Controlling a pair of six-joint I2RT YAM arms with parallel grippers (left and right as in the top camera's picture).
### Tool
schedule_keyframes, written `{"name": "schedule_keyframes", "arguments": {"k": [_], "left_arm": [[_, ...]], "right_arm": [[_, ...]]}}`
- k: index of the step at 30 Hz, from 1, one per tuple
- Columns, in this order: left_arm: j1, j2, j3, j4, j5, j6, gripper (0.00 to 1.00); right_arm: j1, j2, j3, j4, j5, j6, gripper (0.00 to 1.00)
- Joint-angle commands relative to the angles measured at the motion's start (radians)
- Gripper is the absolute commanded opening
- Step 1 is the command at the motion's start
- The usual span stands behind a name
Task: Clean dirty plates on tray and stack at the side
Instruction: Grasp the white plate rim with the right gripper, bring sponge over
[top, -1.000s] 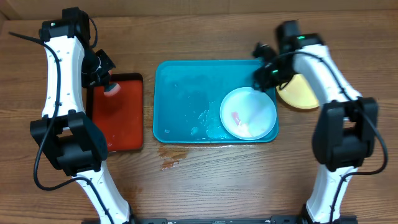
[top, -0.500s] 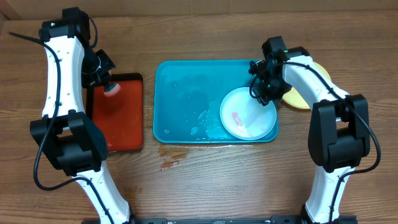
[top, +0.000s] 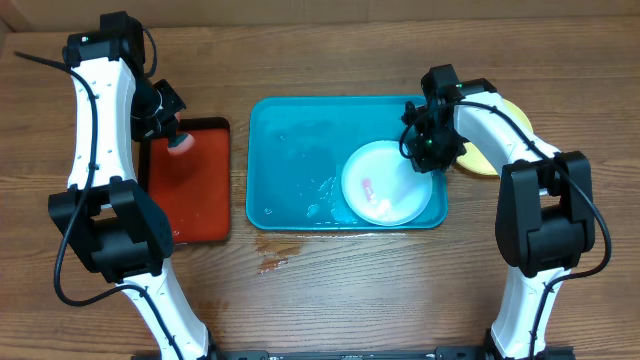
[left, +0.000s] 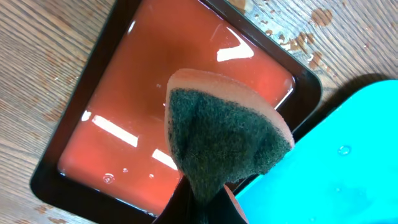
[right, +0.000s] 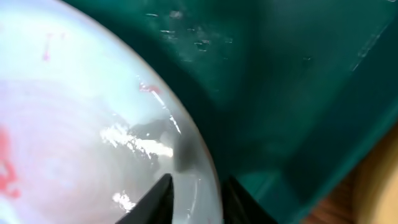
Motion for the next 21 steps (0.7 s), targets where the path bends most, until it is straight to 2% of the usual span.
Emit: {"name": "schedule_keyframes", "arguments": {"k": [1, 3, 5, 6, 13, 17, 18, 20, 21], "left_arm": [[-0.005, -0.011, 0.000, 0.001, 0.052, 0.054, 0.04], [-0.014, -0.011, 0.000, 0.002, 0.059, 0.073, 0.04], [-0.024, -0.011, 0.000, 0.002, 0.058, 0.073, 0.04], [-0.028, -0.011, 0.000, 0.002, 0.058, 0.073, 0.04], [-0.051, -0.011, 0.000, 0.002, 0.059, 0.073, 0.04], [-0.074, -0.011, 0.000, 0.000, 0.063, 0.073, 0.04], [-0.084, -0.011, 0.000, 0.001, 0.063, 0.073, 0.04], [-0.109, -0.011, 0.000, 0.001, 0.070, 0.073, 0.04], [-0.120, -0.011, 0.000, 0.002, 0.076, 0.073, 0.04]], "right_arm": [[0.001, -0.010, -0.004, 0.001, -0.164, 0.101, 0.14], [0.001, -0.010, -0.004, 0.000, -0.163, 0.146, 0.11], [0.001, -0.010, -0.004, -0.019, -0.144, 0.144, 0.22], [0.001, -0.010, -0.004, -0.028, -0.124, 0.144, 0.24], [0.001, -0.010, -0.030, -0.007, -0.109, 0.144, 0.25], [0.001, -0.010, -0.060, 0.026, -0.113, 0.145, 0.29], [0.001, -0.010, -0.064, 0.030, -0.113, 0.150, 0.28], [0.001, -0.010, -0.065, 0.035, -0.114, 0.180, 0.15], [0.001, -0.010, -0.065, 0.043, -0.116, 0.197, 0.12]]}}
